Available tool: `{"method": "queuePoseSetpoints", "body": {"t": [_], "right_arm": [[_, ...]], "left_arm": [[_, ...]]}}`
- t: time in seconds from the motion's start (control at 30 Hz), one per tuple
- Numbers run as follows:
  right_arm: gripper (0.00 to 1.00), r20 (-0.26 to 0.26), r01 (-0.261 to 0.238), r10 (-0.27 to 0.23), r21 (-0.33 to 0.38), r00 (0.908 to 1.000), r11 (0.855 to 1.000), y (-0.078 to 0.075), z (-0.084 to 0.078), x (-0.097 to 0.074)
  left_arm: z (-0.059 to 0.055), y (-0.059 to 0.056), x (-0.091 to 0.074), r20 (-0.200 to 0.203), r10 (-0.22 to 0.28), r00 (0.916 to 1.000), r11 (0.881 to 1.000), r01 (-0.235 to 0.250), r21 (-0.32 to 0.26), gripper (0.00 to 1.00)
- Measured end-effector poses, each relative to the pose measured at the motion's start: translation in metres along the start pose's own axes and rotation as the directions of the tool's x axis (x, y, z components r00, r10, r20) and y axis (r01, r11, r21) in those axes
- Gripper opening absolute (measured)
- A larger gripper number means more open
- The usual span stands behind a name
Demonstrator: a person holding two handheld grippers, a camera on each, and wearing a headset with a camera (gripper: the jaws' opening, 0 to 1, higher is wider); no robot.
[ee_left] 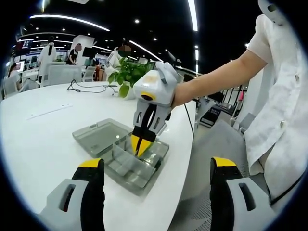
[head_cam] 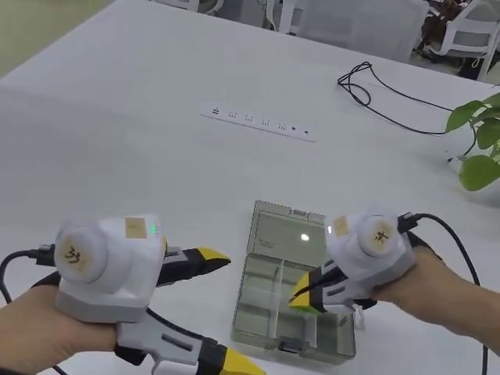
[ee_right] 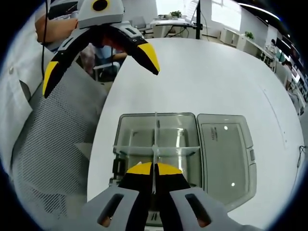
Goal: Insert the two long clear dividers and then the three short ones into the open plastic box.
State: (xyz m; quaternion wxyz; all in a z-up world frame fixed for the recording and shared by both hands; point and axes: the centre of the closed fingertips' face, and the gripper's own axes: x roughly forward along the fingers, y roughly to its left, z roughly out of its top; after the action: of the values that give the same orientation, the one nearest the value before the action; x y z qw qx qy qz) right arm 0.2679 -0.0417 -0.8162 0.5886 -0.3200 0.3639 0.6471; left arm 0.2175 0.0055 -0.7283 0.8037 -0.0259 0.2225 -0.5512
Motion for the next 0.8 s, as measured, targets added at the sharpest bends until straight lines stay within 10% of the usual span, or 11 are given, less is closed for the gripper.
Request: {"method": "queuePoseSetpoints", "body": {"t": [0.5,0.8], "right_arm": [[0.09,0.044,0.022,-0.025,0.063,0.9987,0.998,-0.001,0.003,-0.009],[0.14,0.176,0.054,-0.079,0.147,0.9811,0.988,-0.003,0.021,-0.045]], "left_arm": [[-0.002,0.0,-0.005,-0.012,0.009,0.9999,1.0,-0.009,0.003,0.93],[-0.001,0.0,-0.008,-0.012,0.018,0.9998,1.0,-0.018,-0.001,0.93]]}}
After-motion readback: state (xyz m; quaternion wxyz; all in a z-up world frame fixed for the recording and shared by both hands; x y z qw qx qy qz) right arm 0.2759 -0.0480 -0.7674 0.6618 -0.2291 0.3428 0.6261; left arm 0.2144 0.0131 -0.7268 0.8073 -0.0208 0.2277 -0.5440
